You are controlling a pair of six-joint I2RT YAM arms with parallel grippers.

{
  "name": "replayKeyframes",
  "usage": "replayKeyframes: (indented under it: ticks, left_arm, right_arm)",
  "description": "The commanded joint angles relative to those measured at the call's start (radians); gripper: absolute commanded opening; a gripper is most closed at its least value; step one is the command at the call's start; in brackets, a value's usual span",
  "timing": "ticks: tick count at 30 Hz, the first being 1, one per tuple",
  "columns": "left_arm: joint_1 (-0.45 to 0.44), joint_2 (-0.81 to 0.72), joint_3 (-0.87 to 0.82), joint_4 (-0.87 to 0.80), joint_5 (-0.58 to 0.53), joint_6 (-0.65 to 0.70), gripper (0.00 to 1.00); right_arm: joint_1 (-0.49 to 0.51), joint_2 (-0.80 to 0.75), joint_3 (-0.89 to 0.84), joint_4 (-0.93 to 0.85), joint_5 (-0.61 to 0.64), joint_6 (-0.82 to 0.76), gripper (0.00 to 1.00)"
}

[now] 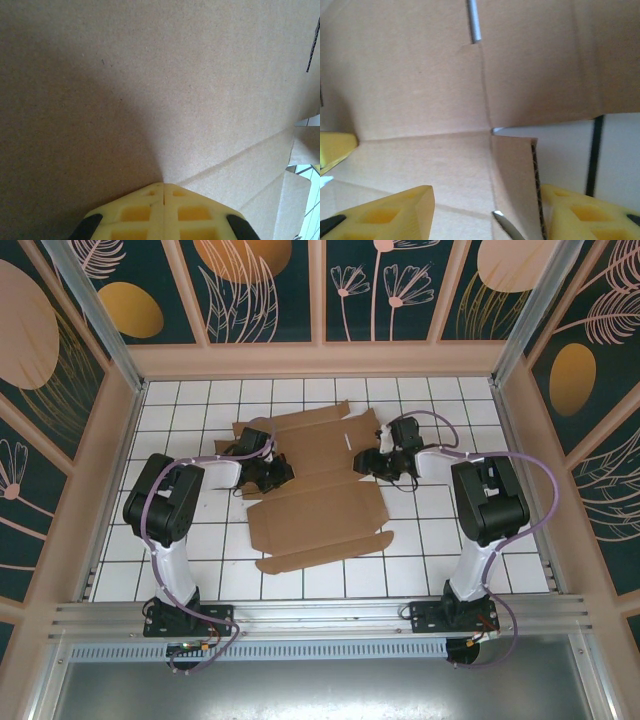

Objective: Fold the paper box

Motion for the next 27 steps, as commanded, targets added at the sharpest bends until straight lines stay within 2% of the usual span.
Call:
replayKeyframes:
  ticks: [1, 10, 16, 21, 24, 27]
  left_arm:
    - [-0.001, 0.043, 0.002, -0.075, -0.082, 0.033, 0.00]
    - [-0.001, 0.037, -0.001, -0.067, -0.073, 0.032, 0.00]
    - [-0.003, 0.025, 0.014, -0.088, -0.092, 0.064, 0.00]
    - [-0.041, 0.034, 0.095, -0.169, -0.162, 0.147, 0.07]
    - [-0.053, 0.022, 0.139, -0.190, -0.161, 0.159, 0.10]
    - [-0.047, -0.027, 0.159, -0.187, -0.149, 0.163, 0.16]
  right_arm:
    - [0.043, -0.013, 0.060, -0.013, -0.069, 0.000, 0.54]
    - [0.138, 0.079, 0.154, -0.106, 0.004, -0.024, 0.54]
    - [0.128, -0.040, 0.204, -0.153, 0.162, -0.056, 0.54]
    - [0.155, -0.103, 0.260, -0.180, 0.234, -0.115, 0.57]
    - [0.177, -0.080, 0.295, -0.184, 0.262, -0.134, 0.63]
    - [0.204, -0.032, 0.348, -0.207, 0.327, -0.160, 0.65]
